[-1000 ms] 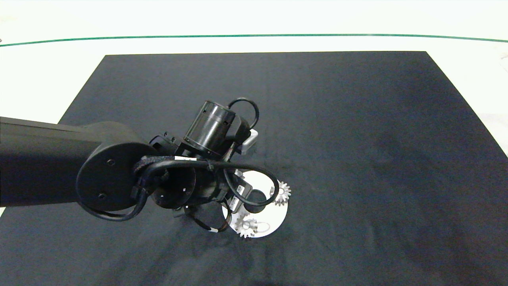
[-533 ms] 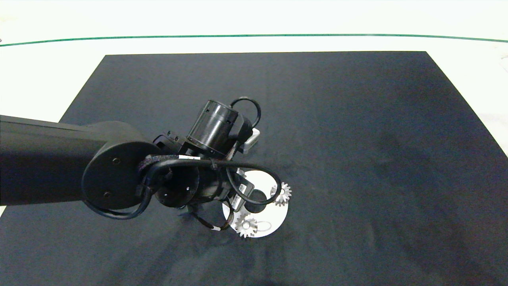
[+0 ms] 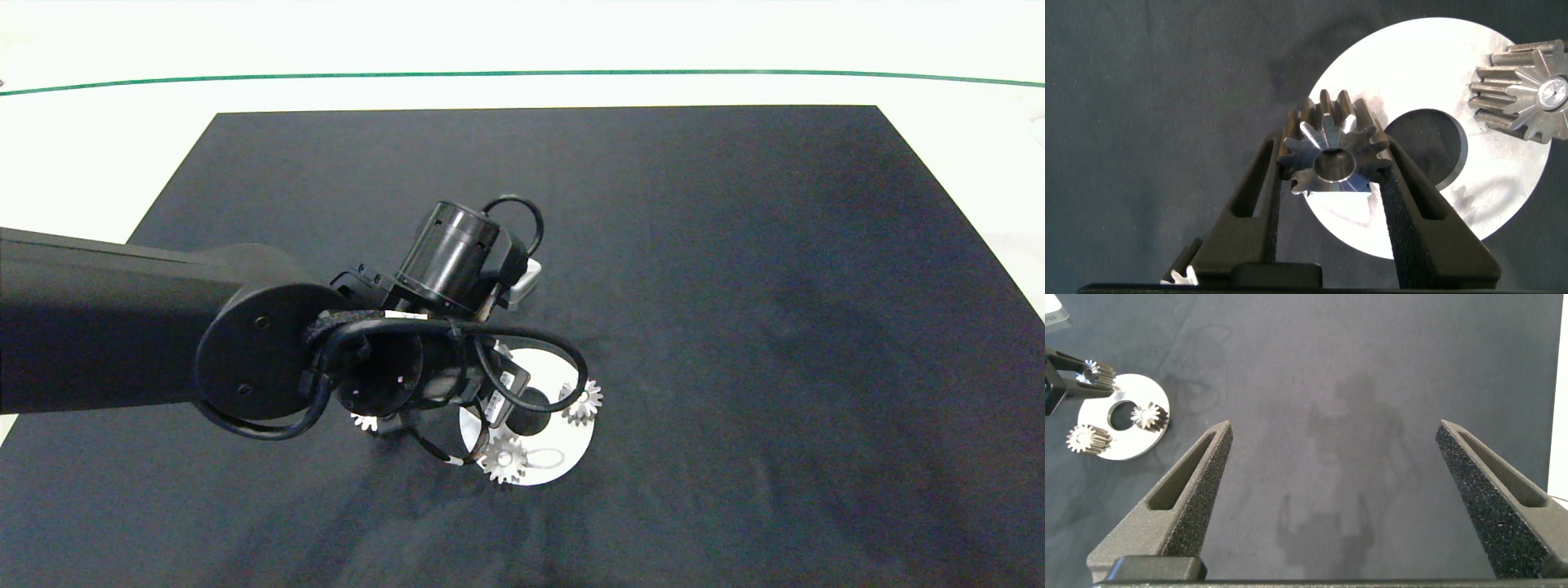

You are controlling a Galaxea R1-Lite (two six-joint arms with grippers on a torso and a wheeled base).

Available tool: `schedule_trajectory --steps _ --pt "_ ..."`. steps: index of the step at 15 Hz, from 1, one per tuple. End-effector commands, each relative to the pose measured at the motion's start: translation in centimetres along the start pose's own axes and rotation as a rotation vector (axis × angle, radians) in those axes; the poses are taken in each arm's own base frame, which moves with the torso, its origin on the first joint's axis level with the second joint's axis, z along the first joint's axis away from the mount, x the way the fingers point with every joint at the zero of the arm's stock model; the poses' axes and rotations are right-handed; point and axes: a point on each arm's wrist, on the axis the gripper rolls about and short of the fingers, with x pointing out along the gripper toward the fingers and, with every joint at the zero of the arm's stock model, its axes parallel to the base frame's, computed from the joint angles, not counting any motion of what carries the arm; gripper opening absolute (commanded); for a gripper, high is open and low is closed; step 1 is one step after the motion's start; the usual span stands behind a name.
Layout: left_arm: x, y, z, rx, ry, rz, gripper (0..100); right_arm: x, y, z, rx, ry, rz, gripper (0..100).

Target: Remove an incorrectly installed larger gear and replace it with the correct smaller gear

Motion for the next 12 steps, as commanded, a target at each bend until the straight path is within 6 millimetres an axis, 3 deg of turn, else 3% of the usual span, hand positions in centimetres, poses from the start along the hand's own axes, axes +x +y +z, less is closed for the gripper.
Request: schedule_trajectory --steps 1,6,12 --pt "0.0 0.1 -0.1 0.001 0.005 0.003 100 0.0 0.0 0.0 -0.001 0.002 0.001 100" --pt "-1.6 0.9 -0.3 -0.008 0.007 0.011 100 0.0 0.0 0.0 -0.001 0.002 0.001 100" --pt "-4.4 3.7 -0.6 -0.065 -0.042 0.060 100 0.0 0.0 0.0 -0.003 0.002 0.001 100"
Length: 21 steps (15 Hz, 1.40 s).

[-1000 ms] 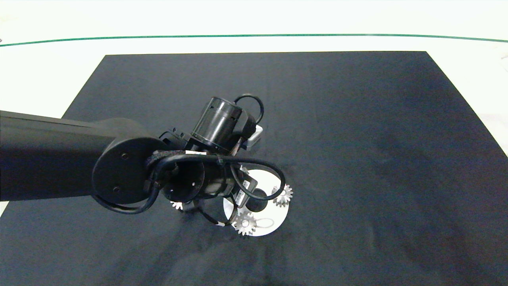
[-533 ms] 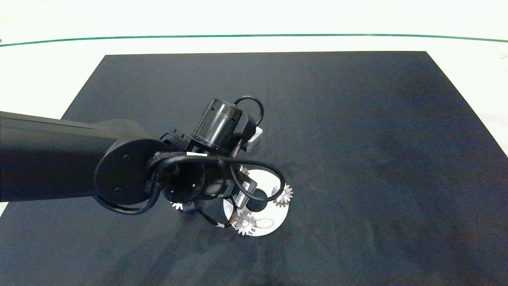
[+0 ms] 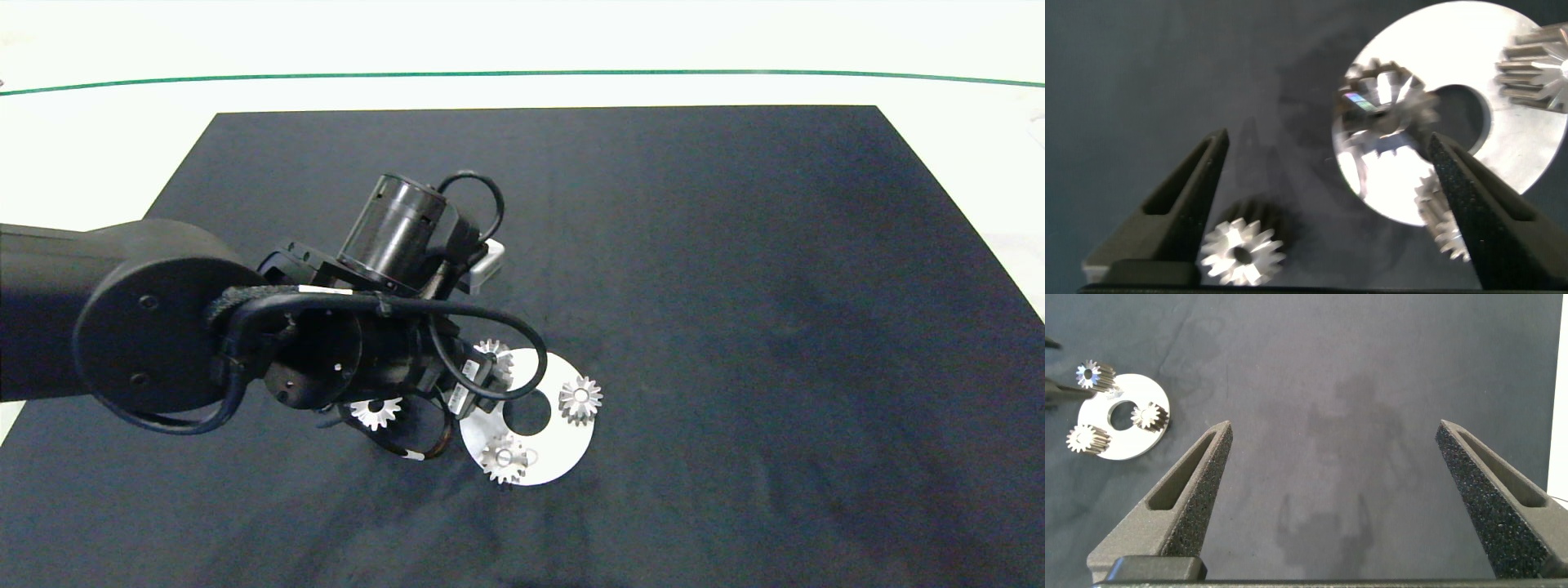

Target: Remove an incorrectly installed larger gear and replace it with the correct smaller gear

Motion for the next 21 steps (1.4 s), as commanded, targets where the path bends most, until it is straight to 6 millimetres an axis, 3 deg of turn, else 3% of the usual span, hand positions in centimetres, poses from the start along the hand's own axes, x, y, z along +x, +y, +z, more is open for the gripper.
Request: schedule_trajectory --steps 1,9,12,14,16,17,19,21 --pt "-1.3 1.3 0.0 -0.024 -0.029 0.023 100 0.0 0.0 0.0 -0.001 0.002 0.002 100" --pt "-0.9 1.6 0.4 0.008 -0.035 0.035 100 0.0 0.0 0.0 -0.001 0.002 0.002 100" --pt "-2.4 2.4 0.5 -0.033 -0.071 0.047 100 -0.4 0.1 0.0 -0.003 -0.012 0.001 100" --pt "-6.5 4.8 0.2 -0.087 -0.155 0.088 100 -0.6 0.0 0.3 -0.002 -0.026 -0.006 100" --pt "-10.4 7.3 -1.6 -0.145 -0.218 0.155 100 -0.9 -0.1 0.2 -0.004 -0.039 -0.038 100" --pt "-14.1 8.6 -3.9 -0.178 -0.262 0.210 100 -1.9 -0.3 -0.2 0.006 -0.049 -0.109 100" --pt "-19.8 9.5 -8.1 -0.203 -0.358 0.285 100 -3.8 -0.1 -0.7 0.007 -0.086 -0.196 100" --pt "-24.0 9.6 -11.4 -0.197 -0.438 0.403 100 -5.4 0.5 -2.2 -0.003 -0.102 -0.247 100"
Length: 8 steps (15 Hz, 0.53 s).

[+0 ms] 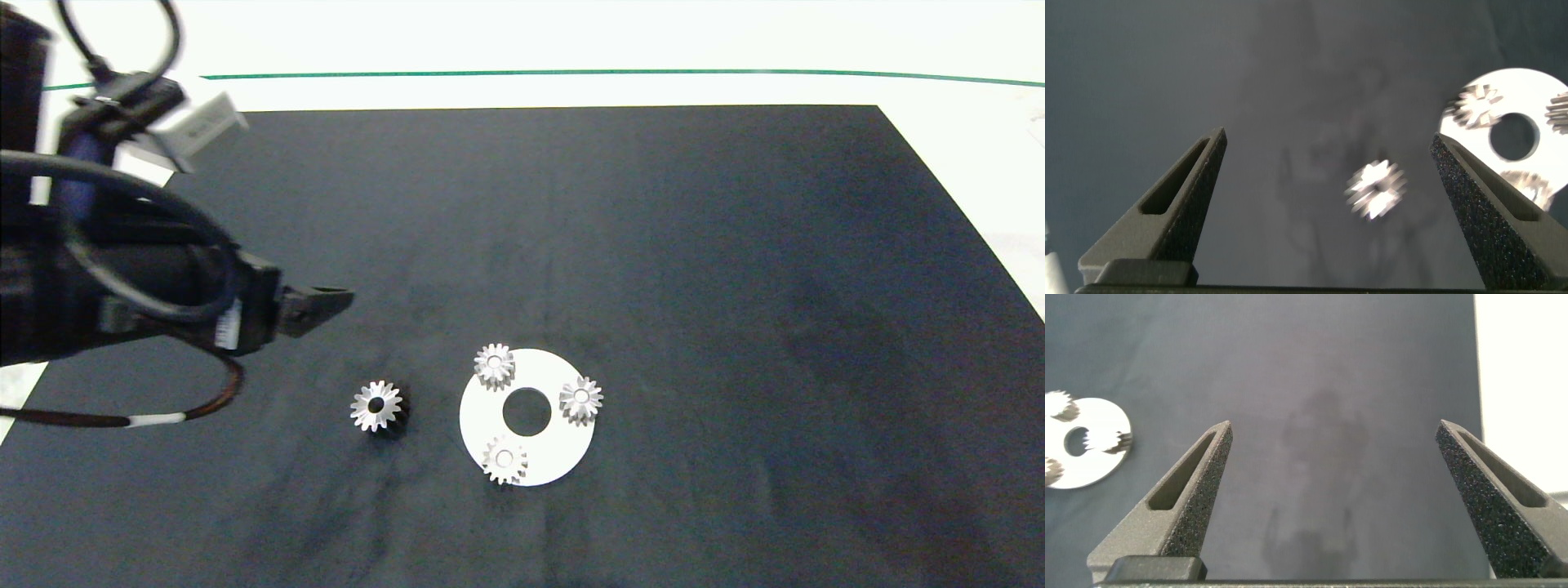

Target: Remove an incorrectly installed larger gear and replace it with the correct smaller gear

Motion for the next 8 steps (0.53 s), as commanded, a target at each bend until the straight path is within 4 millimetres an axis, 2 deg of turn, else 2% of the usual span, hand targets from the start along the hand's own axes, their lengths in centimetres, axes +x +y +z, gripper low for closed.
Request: schedule_trajectory --steps 1,2,3,4,6,8 --pt "-15.0 4.7 -6.5 -0.032 -0.282 0.296 100 -4.6 0.7 -2.8 -0.010 -0.064 -0.154 100" --pt "-16.7 4.7 -7.4 -0.013 -0.314 0.343 100 -5.1 0.9 -3.4 -0.015 -0.068 -0.183 100" --pt "-19.5 4.3 -9.0 0.015 -0.375 0.437 100 -6.3 1.2 -4.3 -0.041 -0.085 -0.240 100" --pt "-21.3 3.9 -10.1 0.001 -0.429 0.481 100 -7.6 1.5 -5.3 -0.043 -0.109 -0.295 100" --pt "-22.5 3.2 -12.5 -0.006 -0.466 0.498 100 -9.4 2.2 -8.0 -0.047 -0.144 -0.334 100" --pt "-23.0 2.4 -15.1 -0.014 -0.488 0.516 100 -10.7 2.7 -10.3 -0.042 -0.177 -0.397 100"
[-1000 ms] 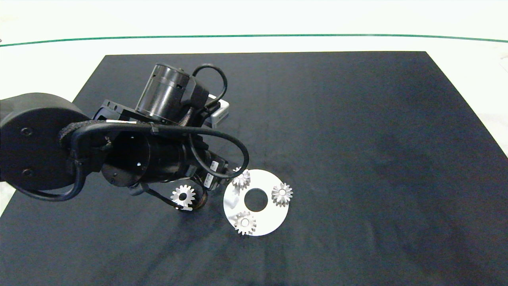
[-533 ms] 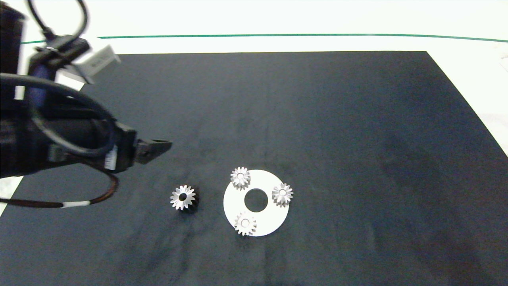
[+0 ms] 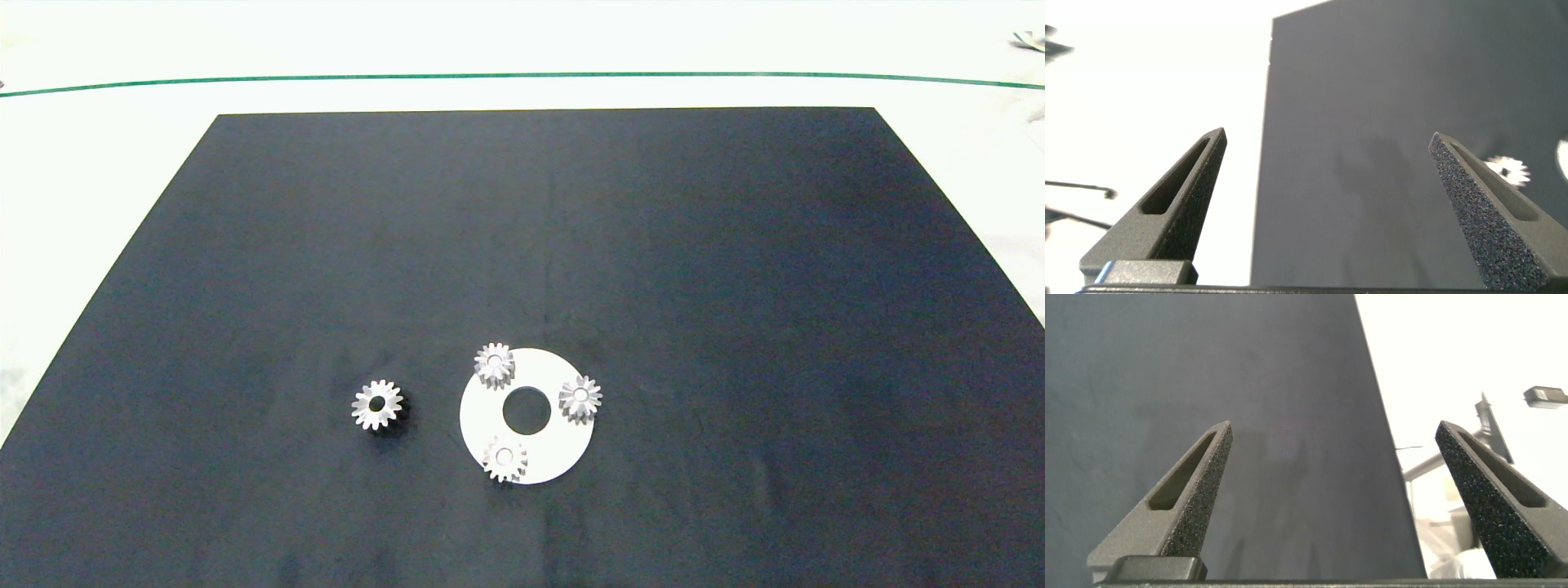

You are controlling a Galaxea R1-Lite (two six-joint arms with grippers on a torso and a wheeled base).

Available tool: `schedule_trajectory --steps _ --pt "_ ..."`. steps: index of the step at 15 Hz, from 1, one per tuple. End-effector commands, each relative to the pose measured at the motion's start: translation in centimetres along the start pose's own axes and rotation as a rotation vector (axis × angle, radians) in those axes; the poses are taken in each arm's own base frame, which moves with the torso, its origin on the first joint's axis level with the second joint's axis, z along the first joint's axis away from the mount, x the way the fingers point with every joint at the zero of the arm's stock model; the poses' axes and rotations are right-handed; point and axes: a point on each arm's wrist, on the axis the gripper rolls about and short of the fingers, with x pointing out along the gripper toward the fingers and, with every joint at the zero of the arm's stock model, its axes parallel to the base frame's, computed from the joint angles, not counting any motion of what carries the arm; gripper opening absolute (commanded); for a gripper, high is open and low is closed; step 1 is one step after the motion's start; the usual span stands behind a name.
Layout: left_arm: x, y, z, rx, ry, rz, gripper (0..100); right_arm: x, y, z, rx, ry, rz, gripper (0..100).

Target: Remove an incorrectly installed larger gear and replace it with the correct smaller gear

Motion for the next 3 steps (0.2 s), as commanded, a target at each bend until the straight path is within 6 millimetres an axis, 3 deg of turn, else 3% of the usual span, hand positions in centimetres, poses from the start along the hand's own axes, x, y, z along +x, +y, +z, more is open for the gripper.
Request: schedule_trajectory --steps 1,3 --pt "-6.3 -0.2 -4.6 -0.018 -0.110 0.129 100 -4.2 0.1 -4.2 0.015 -0.086 -0.156 100" --pt "-7.2 -1.5 -7.0 -0.008 -0.095 0.188 100 -5.3 -0.2 -4.8 0.030 -0.117 -0.232 100"
